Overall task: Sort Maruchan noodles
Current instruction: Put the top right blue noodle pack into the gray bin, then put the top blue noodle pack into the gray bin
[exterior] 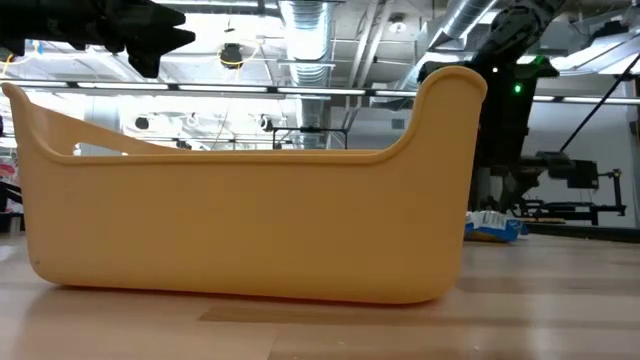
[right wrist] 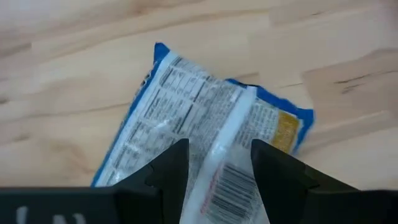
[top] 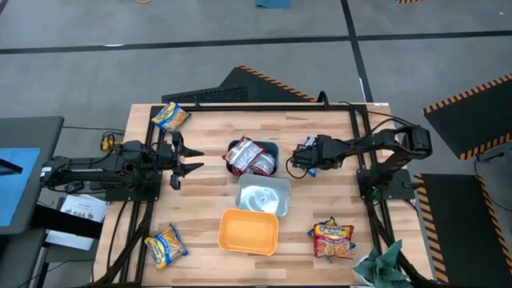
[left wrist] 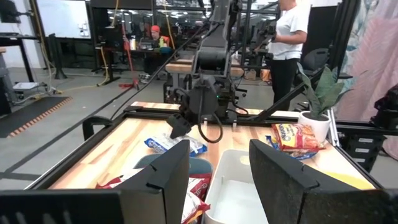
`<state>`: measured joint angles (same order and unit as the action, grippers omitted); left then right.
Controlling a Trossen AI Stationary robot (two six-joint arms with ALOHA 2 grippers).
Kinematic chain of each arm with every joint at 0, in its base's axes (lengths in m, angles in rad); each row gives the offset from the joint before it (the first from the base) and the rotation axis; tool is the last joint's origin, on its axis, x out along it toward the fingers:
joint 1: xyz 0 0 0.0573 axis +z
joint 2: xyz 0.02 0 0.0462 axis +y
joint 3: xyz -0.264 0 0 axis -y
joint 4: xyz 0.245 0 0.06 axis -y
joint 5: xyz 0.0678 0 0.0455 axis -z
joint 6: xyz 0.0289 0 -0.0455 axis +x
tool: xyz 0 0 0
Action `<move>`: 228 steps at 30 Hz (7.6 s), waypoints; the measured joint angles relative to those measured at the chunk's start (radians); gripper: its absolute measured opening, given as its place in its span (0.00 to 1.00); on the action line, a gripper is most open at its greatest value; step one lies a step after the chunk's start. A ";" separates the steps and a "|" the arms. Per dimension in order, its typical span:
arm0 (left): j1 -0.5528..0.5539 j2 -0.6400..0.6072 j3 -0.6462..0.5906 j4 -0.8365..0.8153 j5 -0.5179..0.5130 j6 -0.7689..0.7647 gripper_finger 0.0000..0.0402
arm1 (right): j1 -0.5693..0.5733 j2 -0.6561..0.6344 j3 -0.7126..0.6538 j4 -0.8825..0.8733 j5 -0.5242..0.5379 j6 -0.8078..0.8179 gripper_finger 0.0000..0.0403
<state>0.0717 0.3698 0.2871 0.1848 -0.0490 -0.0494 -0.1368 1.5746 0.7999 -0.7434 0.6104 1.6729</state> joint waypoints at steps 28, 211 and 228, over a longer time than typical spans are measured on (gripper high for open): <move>0.000 -0.108 0.000 -0.023 -0.045 0.020 0.38 | 0.155 -0.237 -0.034 -0.285 0.141 -0.003 0.02; 0.694 1.103 0.067 -0.062 -0.907 -0.513 0.00 | 0.000 -0.441 -0.245 1.141 -0.142 -1.461 0.59; 0.333 1.100 0.045 -0.127 -0.635 -0.565 0.00 | 0.000 -0.441 -0.245 1.140 -0.142 -1.462 0.59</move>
<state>0.4043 1.4700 0.3324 0.0579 -0.6842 -0.6145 -0.1371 1.1336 0.5549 0.3965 0.4683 0.2114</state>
